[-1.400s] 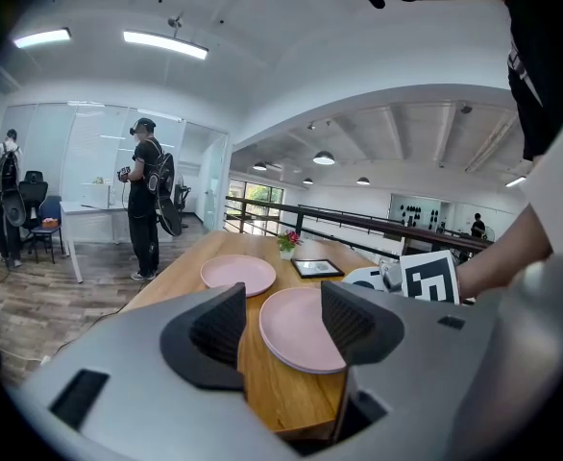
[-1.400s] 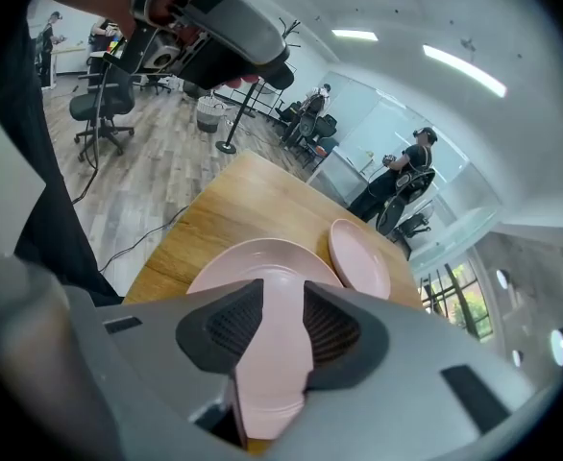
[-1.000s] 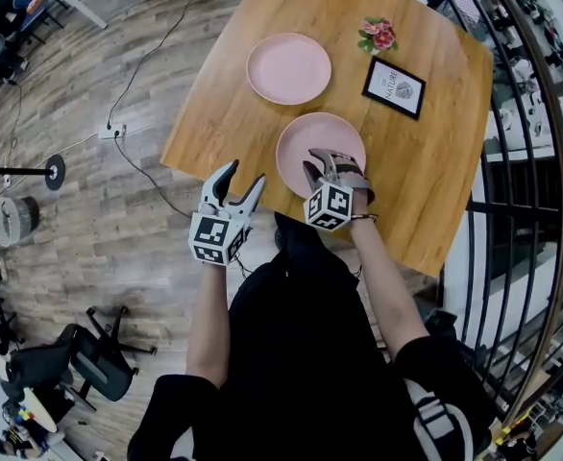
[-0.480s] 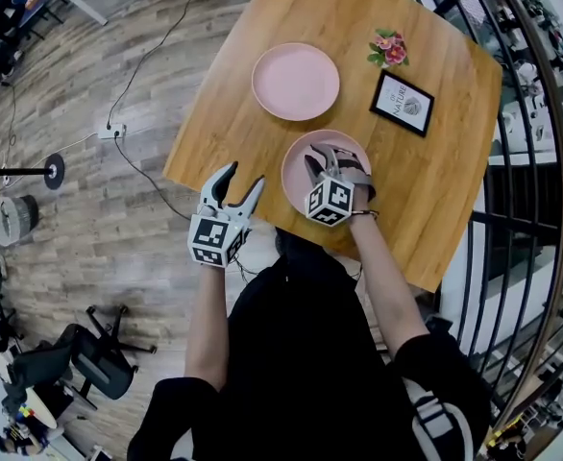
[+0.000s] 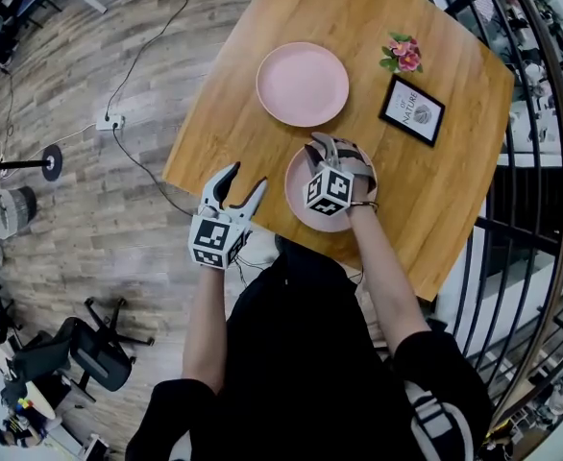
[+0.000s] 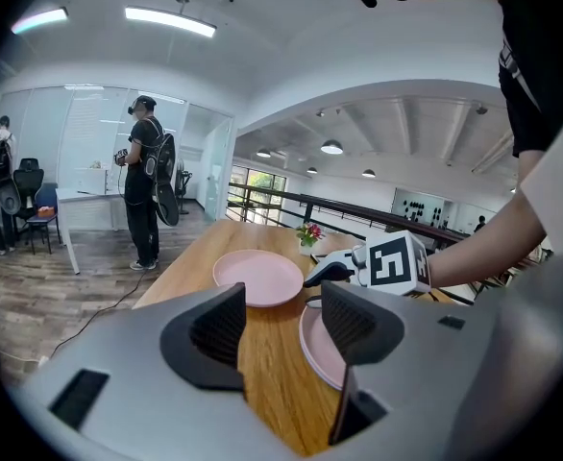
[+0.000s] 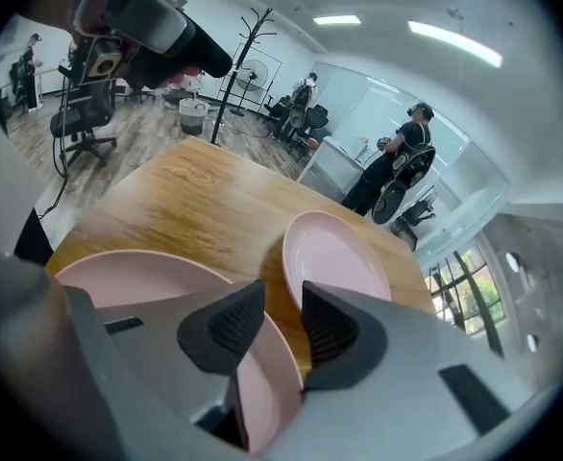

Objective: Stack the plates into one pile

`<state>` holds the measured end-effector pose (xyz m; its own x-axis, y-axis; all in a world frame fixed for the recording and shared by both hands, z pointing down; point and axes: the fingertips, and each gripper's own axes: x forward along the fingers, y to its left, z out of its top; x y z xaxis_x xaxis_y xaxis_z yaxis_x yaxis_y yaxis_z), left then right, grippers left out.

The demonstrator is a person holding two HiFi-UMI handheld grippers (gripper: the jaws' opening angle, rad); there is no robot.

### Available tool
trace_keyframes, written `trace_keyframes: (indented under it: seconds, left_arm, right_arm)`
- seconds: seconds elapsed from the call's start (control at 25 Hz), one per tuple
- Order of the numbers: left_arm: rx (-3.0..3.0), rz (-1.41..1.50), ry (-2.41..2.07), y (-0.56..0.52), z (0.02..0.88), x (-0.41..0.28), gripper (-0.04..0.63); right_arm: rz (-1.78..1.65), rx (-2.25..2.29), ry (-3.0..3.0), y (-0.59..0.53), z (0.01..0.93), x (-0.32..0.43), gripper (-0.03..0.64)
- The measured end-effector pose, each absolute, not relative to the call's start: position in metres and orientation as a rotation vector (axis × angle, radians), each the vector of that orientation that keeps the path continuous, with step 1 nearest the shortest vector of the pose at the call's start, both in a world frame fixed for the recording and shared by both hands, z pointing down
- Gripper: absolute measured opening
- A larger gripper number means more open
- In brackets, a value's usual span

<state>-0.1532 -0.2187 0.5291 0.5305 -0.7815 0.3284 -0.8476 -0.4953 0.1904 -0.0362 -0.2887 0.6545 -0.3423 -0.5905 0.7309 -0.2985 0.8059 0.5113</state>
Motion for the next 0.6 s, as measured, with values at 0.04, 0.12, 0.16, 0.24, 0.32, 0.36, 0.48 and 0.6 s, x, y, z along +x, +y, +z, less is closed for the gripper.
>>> trace_keyframes:
  seconds: [0.04,0.12,0.16,0.24,0.32,0.36,0.48,0.6]
  left_arm:
    - [2.443,0.285,-1.35,-0.221,0.53,-0.154,0.261]
    - [2.439,0.289,-1.349,-0.225,0.531,-0.156,0.261]
    - [2.436,0.291,-1.35,-0.227,0.532,-0.157,0.261]
    - [2.429,0.295,-1.352,-0.231,0.534,-0.158,0.259]
    - [2.423,0.3,-1.355,-0.233,0.536,-0.16,0.261]
    - [2.42,0.301,-1.356,-0.234,0.537,-0.161,0.261]
    - [2.413,0.302,-1.36,-0.238,0.542,-0.162,0.261]
    - [2.401,0.311,-1.357,-0.24,0.546,-0.165,0.259]
  right_arm:
    - [-0.352,0.66,-1.948,-0.291,0.656,-0.038,0.132]
    - [-0.356,0.647,-1.947,-0.296,0.659,-0.043,0.132]
    - [-0.358,0.64,-1.947,-0.299,0.661,-0.045,0.132]
    - [-0.359,0.628,-1.948,-0.305,0.663,-0.048,0.132]
    - [-0.361,0.617,-1.948,-0.31,0.667,-0.051,0.132]
    - [-0.364,0.612,-1.946,-0.313,0.669,-0.052,0.13]
    - [-0.366,0.592,-1.941,-0.32,0.677,-0.054,0.13]
    - [-0.362,0.57,-1.937,-0.324,0.684,-0.057,0.129]
